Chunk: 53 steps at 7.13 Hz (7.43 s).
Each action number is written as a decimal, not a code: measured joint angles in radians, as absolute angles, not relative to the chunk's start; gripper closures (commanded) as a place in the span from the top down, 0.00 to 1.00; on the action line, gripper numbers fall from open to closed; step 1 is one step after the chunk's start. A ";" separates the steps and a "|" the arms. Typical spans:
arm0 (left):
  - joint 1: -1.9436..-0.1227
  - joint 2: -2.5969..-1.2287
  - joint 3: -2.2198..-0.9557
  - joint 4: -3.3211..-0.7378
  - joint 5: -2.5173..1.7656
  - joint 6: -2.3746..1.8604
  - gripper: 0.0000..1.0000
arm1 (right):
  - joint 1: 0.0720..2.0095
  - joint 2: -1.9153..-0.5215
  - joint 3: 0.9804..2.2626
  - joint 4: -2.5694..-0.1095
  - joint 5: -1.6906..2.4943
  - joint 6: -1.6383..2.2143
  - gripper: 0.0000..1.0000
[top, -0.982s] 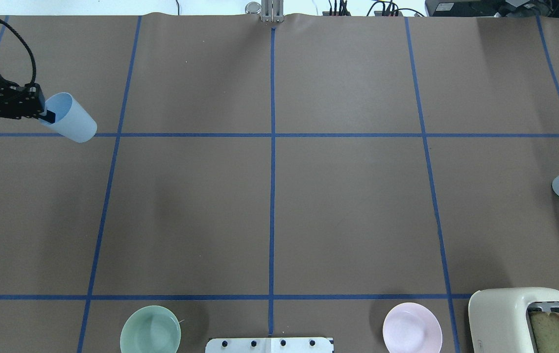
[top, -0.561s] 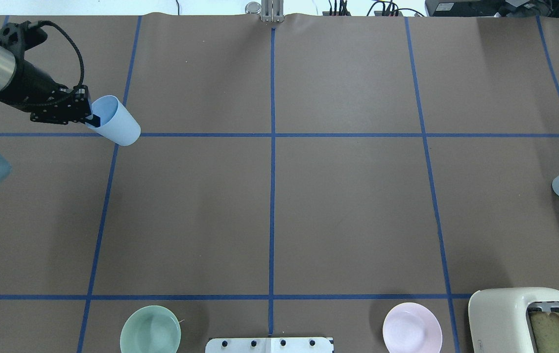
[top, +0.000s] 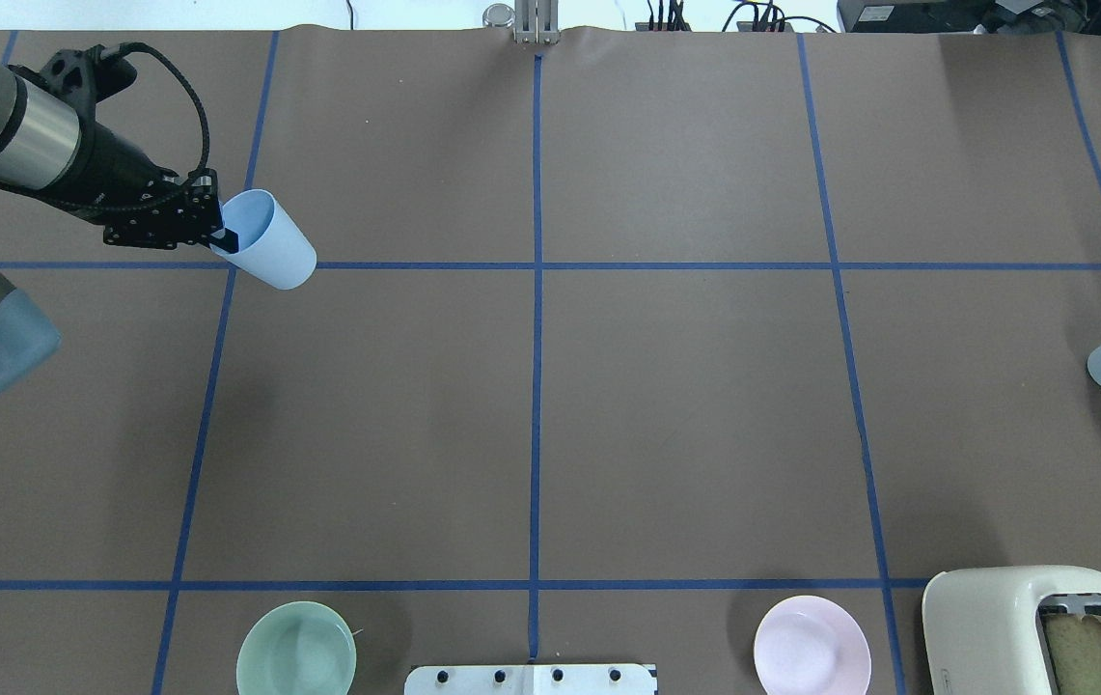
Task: Stack blue cups with both arms
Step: 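Carry the light-blue cup in the left gripper toward the table center, then lower the left gripper's cup at the table center while the right gripper lifts its cup, then release the cup and withdraw the left gripper while the right gripper carries its cup over, then lower the right gripper's cup into the cup at the table center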
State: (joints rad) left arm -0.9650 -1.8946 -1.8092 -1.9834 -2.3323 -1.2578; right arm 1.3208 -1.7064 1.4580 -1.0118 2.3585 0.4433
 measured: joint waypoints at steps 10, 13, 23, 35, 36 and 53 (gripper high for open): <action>-0.856 -1.978 -1.802 -1.933 -2.234 -1.346 0.00 | 1.305 -1.608 1.486 -0.989 2.385 0.576 0.00; -0.693 -2.124 -1.784 -1.781 -2.052 -1.423 0.00 | 1.300 -1.423 1.503 -1.133 2.424 0.663 0.00; -0.456 -2.268 -1.635 -1.774 -1.803 -1.537 0.00 | 1.222 -1.121 1.525 -1.353 2.369 0.765 0.00; -0.870 -2.080 -1.826 -1.836 -2.232 -1.205 0.98 | 1.023 -1.002 1.642 -1.366 2.285 1.151 0.00; -0.981 -2.009 -1.841 -1.836 -2.292 -1.083 0.98 | 0.951 -0.968 1.677 -1.400 2.231 1.227 0.00; -1.327 -1.752 -1.773 -1.849 -2.318 -0.531 0.98 | 0.510 -0.792 1.797 -1.771 1.881 1.398 0.00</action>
State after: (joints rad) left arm -1.3269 -1.7518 -1.7731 -1.8491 -2.3178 -0.5308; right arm 0.5101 -0.7923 1.7970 -1.7713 1.8812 1.3980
